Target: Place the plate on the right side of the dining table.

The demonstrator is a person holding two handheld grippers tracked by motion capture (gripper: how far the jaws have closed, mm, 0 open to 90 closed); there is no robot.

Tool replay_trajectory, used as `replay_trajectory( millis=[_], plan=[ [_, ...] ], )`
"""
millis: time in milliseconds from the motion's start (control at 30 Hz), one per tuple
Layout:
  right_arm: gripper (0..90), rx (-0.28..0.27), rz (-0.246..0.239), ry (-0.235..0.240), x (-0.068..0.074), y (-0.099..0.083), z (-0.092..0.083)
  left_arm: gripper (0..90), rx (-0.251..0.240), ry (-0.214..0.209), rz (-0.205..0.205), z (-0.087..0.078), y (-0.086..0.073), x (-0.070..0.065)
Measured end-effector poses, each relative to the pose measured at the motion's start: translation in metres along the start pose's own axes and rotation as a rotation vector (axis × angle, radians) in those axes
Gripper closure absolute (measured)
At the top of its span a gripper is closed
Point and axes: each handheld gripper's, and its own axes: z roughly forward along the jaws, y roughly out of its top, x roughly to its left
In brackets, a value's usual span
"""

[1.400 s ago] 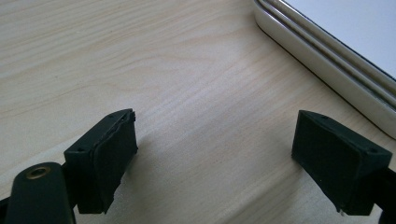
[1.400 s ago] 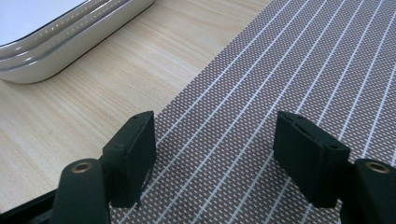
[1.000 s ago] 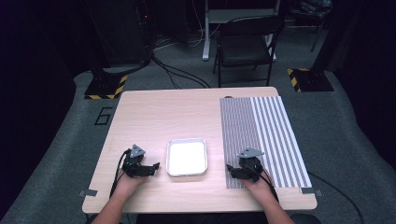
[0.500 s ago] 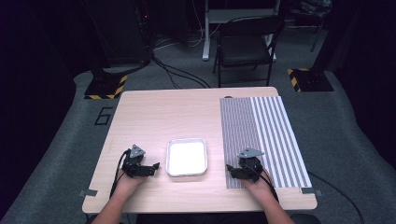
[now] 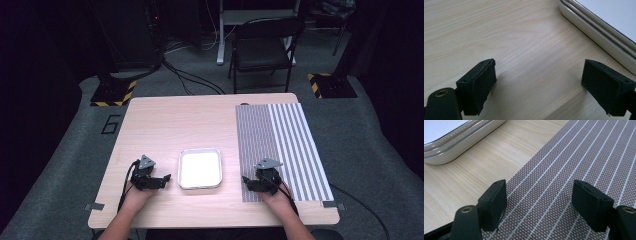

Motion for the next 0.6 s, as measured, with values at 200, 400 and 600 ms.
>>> replay_trajectory(
  millis=[200,400,600],
  plan=[
    [23.2,0.005,-0.012,0.007,0.0004,0.0004,0.0009,14.8,0.001,0.008,-0.002,-0.0010,0.0006,0.0003],
    [22.7,0.017,-0.011,0.002,0.0001,0.0013,0.0002,21.5,0.014,0.003,-0.018,-0.0038,0.0027,0.0009],
    [25.5,0.023,-0.030,-0.008,0.0058,0.0026,-0.0015,29.8,0.033,-0.008,-0.091,-0.0082,0.0050,0.0028]
  ],
)
